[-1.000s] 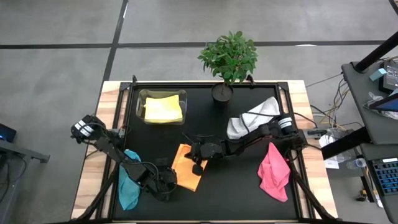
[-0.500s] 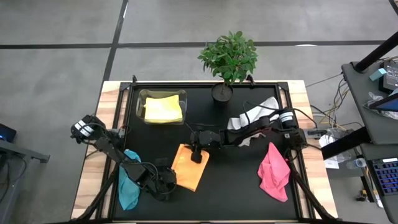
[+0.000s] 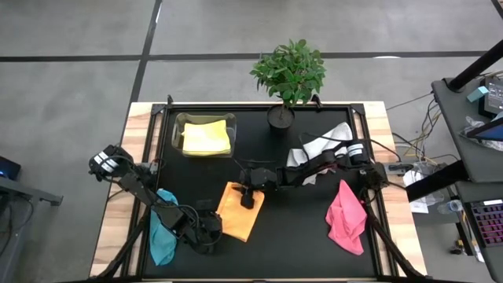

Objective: Fold microfiber towels
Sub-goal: Fold the orange towel

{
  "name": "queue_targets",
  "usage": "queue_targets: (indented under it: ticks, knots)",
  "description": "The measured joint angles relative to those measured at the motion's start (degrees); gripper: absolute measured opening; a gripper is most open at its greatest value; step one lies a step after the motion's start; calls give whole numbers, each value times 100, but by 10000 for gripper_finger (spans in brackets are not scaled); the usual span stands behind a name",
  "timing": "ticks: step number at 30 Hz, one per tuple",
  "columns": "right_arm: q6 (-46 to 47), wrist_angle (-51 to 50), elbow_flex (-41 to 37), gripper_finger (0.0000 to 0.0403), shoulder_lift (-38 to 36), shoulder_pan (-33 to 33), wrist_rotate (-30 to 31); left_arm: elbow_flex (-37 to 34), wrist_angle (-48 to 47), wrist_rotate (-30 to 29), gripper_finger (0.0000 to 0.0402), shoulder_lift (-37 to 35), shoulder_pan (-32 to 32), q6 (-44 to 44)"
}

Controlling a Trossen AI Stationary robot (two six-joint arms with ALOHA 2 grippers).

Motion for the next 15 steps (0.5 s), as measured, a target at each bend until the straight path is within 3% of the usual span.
queue_targets:
  ticks: [10, 15]
  knots:
    - [-95, -105, 2, 16, -19, 38, -148, -12, 10, -8, 6, 0, 0, -9]
    - [-157, -74, 0, 9, -50, 62, -126, -14, 18, -14, 6, 0, 2, 3]
